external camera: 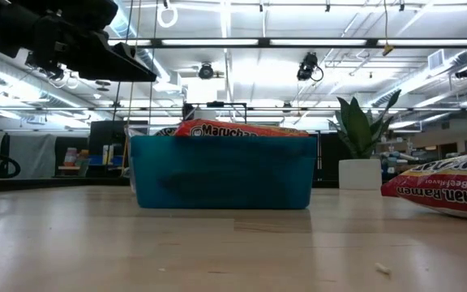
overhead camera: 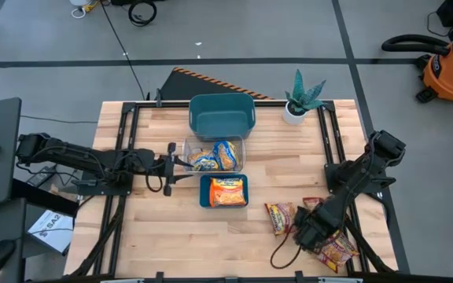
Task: Sort Maruchan noodles
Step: Put the red noodle pack into the top blue bin
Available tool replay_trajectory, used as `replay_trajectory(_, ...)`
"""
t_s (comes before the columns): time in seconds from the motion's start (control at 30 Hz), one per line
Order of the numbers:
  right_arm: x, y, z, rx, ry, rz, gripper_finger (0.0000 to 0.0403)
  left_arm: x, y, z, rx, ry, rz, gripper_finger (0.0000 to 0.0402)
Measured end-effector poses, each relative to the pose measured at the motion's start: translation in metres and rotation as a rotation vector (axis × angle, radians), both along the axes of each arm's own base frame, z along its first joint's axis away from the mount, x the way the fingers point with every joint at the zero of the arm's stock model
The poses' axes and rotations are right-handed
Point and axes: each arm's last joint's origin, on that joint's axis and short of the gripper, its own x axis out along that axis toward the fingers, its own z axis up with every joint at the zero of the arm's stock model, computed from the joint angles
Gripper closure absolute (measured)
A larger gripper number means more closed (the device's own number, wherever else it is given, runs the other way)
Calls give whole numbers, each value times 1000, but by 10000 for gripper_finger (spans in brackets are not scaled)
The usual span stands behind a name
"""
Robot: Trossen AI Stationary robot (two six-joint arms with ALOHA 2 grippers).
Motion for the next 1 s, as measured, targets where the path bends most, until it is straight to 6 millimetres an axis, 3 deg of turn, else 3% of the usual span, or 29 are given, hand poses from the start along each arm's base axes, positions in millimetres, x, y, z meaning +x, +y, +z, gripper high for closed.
replay_trajectory(0.2, 1, 0, 1, -6, -13, 12, 270, 0, 1, 1, 30, -12, 10, 256)
replay_trajectory(0.5, 1, -1, -4, -128, -160, 273, 270, 0, 2, 2, 68, -11, 52, 256)
replay_trajectory(0.67, -5, 11, -23, -78, -78, 542, 271, 0, 2, 2, 65, -13, 53, 256)
replay_trajectory(1.0, -17, 7, -22, -106, 36, 661, 276, 0, 2, 2, 49, -17, 65, 256)
